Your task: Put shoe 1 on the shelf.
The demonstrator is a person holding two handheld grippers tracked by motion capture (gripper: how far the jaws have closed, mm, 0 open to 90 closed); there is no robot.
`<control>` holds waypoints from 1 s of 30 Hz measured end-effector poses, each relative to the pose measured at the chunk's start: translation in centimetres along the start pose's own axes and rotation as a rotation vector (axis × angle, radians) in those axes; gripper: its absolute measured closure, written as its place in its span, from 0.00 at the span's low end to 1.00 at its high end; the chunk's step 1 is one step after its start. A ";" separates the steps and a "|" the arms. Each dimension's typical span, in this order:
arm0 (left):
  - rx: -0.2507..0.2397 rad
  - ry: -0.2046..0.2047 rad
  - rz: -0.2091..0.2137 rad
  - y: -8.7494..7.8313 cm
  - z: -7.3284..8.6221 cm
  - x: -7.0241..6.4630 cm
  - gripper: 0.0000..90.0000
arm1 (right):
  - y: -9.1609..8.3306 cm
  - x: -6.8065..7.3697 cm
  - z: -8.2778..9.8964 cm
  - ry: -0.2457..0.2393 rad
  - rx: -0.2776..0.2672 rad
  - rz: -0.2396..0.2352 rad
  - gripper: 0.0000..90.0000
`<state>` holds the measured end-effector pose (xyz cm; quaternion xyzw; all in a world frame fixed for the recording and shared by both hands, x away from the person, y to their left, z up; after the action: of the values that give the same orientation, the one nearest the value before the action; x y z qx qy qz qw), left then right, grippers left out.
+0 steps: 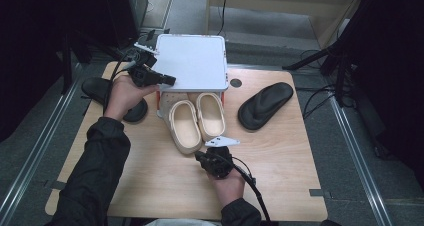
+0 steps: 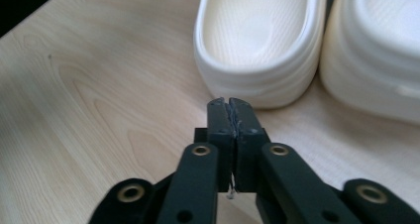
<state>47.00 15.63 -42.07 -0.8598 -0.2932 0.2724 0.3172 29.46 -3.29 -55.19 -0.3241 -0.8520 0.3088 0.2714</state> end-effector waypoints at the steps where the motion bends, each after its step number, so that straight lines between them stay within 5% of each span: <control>1: 0.001 0.002 -0.001 0.0 0.0 0.0 1.00 | 0.2 0.0 0.2 0.006 0.010 -0.008 1.00; 11: 0.003 0.005 -0.002 0.0 0.0 0.0 1.00 | 2.0 -0.4 0.1 0.002 0.059 -0.005 1.00; 30: 0.002 0.003 -0.001 0.0 0.0 0.0 1.00 | 2.7 0.5 -2.1 0.002 0.040 -0.025 1.00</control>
<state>46.99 15.63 -42.07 -0.8599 -0.2927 0.2710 0.3186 31.59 -0.61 -55.57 -0.3083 -0.8494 0.3222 0.2824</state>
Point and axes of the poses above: each handheld gripper's, and its own axes: y roughly forward along the jaws, z roughly out of its underside, x roughly to its left, the point moved 6 cm from there along y, roughly forward along the jaws, and after that the axes turned 5 degrees about x, right-handed, at the moved point
